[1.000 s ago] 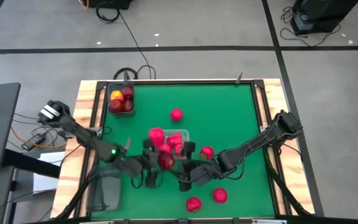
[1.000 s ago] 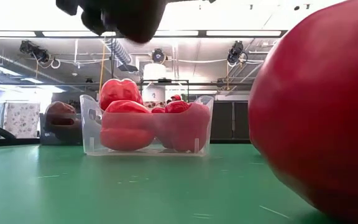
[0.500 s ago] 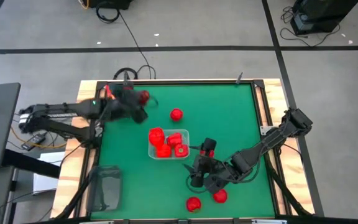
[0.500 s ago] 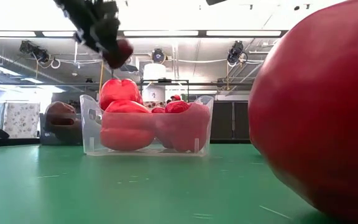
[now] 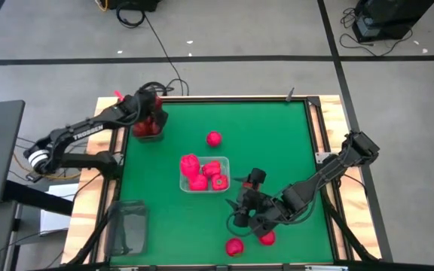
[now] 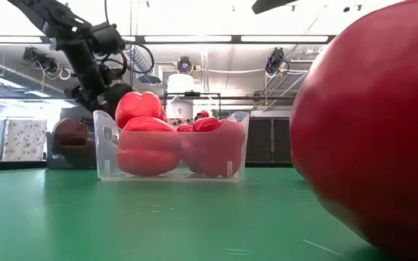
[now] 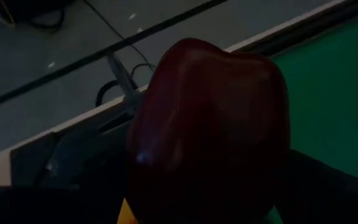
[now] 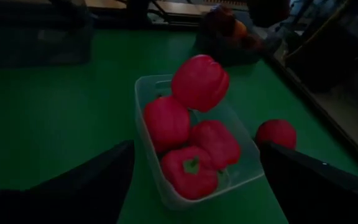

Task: Sort produce into baskets
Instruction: Put the red apple into the top black bin

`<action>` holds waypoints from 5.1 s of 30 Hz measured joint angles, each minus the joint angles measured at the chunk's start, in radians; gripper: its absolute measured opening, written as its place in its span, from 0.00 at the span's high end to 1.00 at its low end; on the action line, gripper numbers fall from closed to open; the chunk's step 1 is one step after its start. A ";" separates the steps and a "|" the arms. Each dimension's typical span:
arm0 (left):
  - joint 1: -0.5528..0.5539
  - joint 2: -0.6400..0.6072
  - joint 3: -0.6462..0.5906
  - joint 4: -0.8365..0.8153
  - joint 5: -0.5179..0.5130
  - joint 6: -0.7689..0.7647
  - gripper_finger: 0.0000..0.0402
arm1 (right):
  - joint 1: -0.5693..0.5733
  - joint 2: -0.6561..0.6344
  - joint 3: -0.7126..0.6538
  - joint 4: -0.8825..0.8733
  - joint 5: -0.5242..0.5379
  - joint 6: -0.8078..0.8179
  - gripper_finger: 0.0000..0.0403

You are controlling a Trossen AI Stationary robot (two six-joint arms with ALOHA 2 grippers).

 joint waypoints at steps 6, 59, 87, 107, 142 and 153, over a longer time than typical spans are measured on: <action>0.011 0.042 0.000 -0.007 0.025 0.073 0.12 | 0.001 0.000 0.000 0.000 -0.017 0.006 0.12; -0.382 -0.359 0.074 -0.214 0.048 -0.001 0.02 | -0.294 0.001 0.000 -0.184 -0.204 -0.101 0.14; -0.432 -0.179 0.075 -0.166 0.040 -0.022 0.02 | -0.784 0.001 -0.001 -0.474 -0.411 -0.019 0.14; -0.446 -0.180 -0.071 -0.086 0.042 -0.025 0.02 | -1.081 -0.004 -0.257 -0.196 -0.702 -0.101 0.14; -0.481 -0.151 -0.071 0.121 0.157 -0.027 0.02 | -0.962 -0.201 -0.290 -0.119 -0.698 -0.124 0.40; -0.518 -0.131 -0.071 0.335 0.291 -0.091 0.02 | -0.640 -0.317 -0.287 0.370 -0.619 -0.401 0.40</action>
